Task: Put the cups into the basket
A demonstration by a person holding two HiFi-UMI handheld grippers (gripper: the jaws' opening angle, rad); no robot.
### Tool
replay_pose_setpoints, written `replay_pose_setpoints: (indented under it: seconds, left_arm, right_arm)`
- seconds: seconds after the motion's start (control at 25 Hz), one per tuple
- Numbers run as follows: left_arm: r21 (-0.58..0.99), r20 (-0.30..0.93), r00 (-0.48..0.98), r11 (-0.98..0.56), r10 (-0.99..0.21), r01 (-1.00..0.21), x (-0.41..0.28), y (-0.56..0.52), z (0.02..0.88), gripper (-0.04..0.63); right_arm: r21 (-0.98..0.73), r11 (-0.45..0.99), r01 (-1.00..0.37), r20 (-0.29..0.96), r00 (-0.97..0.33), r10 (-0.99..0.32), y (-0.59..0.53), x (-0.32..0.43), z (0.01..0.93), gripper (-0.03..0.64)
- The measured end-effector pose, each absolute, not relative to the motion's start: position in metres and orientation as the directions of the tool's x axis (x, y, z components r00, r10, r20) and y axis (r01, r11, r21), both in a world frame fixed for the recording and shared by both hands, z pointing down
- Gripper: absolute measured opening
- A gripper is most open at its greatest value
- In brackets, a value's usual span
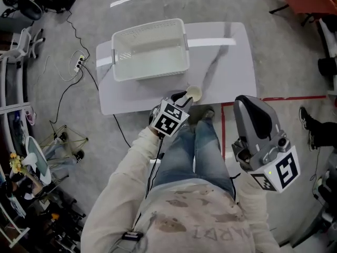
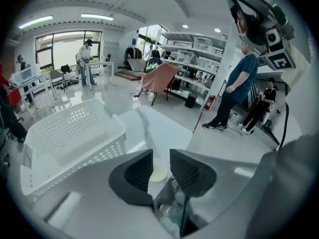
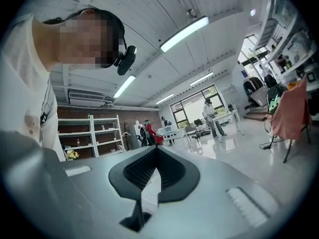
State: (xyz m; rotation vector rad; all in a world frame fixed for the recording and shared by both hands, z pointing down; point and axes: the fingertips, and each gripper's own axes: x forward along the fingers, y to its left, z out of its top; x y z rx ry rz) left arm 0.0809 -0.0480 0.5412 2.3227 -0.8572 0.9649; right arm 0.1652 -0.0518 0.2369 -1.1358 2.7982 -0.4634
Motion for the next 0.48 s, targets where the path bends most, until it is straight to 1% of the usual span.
replay_pose_setpoints:
  seconds: [0.2, 0.48]
  left_arm:
    - [0.163, 0.823, 0.48, -0.684, -0.303, -0.711, 0.076, -0.062, 0.602, 0.105]
    - [0.158, 0.886, 0.419, -0.719, -0.199, -0.677, 0.08, -0.062, 0.677, 0.11]
  right_arm:
    - [-0.345, 0.652, -0.675, 0.067, -0.71, -0.701, -0.068, 0.176, 0.274, 0.028]
    - [-0.392, 0.607, -0.692, 0.13, -0.694, -0.708, -0.077, 0.192, 0.337, 0.028]
